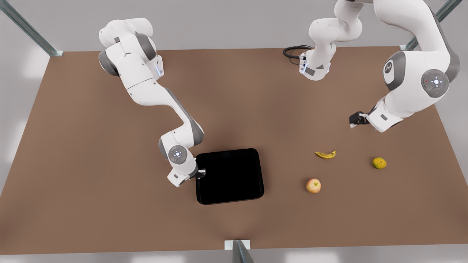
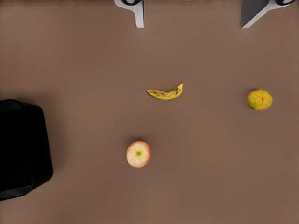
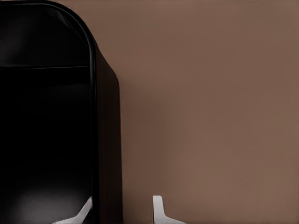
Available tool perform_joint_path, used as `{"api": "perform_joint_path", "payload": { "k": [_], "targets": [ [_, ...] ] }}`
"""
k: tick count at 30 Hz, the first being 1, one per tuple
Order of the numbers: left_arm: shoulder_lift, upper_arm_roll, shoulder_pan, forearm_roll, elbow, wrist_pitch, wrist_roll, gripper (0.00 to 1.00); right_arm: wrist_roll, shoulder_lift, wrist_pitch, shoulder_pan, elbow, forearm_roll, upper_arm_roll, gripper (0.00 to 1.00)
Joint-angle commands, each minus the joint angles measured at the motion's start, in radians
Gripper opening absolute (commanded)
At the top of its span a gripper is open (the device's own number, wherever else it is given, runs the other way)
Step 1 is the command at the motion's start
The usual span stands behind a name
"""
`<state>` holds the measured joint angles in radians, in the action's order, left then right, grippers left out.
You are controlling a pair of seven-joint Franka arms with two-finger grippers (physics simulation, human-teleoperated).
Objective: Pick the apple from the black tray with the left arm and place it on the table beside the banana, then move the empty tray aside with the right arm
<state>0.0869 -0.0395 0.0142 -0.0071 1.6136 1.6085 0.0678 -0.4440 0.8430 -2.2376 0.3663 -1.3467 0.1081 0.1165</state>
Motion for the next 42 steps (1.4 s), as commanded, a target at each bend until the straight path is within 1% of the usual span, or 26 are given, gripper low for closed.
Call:
{"api": "perform_joint_path", "payload": {
  "k": [1, 2, 4, 7, 10, 11, 14, 21, 25, 28, 29, 32, 35, 40, 42],
  "targets": [
    [-0.003, 0.000, -0.007, 0.001, 0.002, -0.035, 0.037, 1.00, 0.073, 0.001, -0.005, 0.002, 0.000, -0.001, 0.000, 0.55],
    [-0.003, 0.000, -0.007, 0.001, 0.003, -0.035, 0.037, 1.00, 0.073, 0.004, -0.005, 0.002, 0.000, -0.001, 0.000, 0.54],
    [-0.001, 0.000, -0.007, 0.001, 0.005, -0.033, 0.037, 1.00, 0.079, 0.005, -0.007, 0.000, 0.000, -0.001, 0.000, 0.50],
    [0.000, 0.000, -0.007, -0.001, 0.006, -0.030, 0.037, 1.00, 0.111, 0.007, -0.007, -0.003, 0.000, -0.002, 0.000, 0.37],
    [0.000, 0.000, -0.007, -0.001, 0.008, -0.032, 0.038, 1.00, 0.113, 0.013, -0.017, -0.003, -0.002, -0.002, 0.000, 0.37],
    [0.000, -0.002, -0.007, -0.001, 0.011, -0.032, 0.038, 1.00, 0.113, 0.013, -0.017, -0.003, -0.002, -0.002, 0.000, 0.32],
    [-0.001, -0.002, -0.007, -0.001, 0.014, -0.033, 0.038, 1.00, 0.128, 0.013, -0.016, -0.003, -0.002, -0.004, 0.000, 0.23],
    [-0.007, -0.002, -0.007, -0.001, 0.022, -0.041, 0.038, 1.00, 0.145, -0.021, 0.006, -0.004, 0.000, -0.005, -0.001, 0.19],
    [-0.015, -0.003, -0.007, -0.001, 0.028, -0.041, 0.038, 1.00, 0.162, -0.085, 0.096, -0.004, 0.001, -0.012, 0.000, 0.19],
    [-0.015, -0.003, -0.007, -0.001, 0.029, -0.039, 0.038, 1.00, 0.183, -0.148, 0.213, -0.004, -0.006, -0.016, 0.003, 0.19],
    [-0.015, -0.003, -0.007, -0.001, 0.029, -0.039, 0.038, 1.00, 0.200, -0.168, 0.240, -0.018, -0.017, -0.016, 0.003, 0.19],
    [-0.015, -0.008, -0.002, -0.002, 0.028, -0.021, 0.037, 1.00, 0.297, -0.268, 0.245, -0.084, -0.135, -0.019, 0.003, 0.19],
    [-0.023, -0.016, -0.002, -0.002, 0.028, -0.016, 0.033, 1.00, 0.403, -0.329, 0.279, -0.144, -0.178, -0.031, 0.003, 0.19],
    [-0.036, -0.020, -0.002, -0.002, 0.029, -0.012, 0.032, 1.00, 0.636, -0.400, 0.386, -0.296, -0.177, -0.070, 0.003, 0.19],
    [-0.038, -0.020, 0.000, -0.002, 0.028, -0.012, 0.033, 1.00, 0.745, -0.414, 0.424, -0.371, -0.177, -0.130, 0.006, 0.19]
  ]
}}
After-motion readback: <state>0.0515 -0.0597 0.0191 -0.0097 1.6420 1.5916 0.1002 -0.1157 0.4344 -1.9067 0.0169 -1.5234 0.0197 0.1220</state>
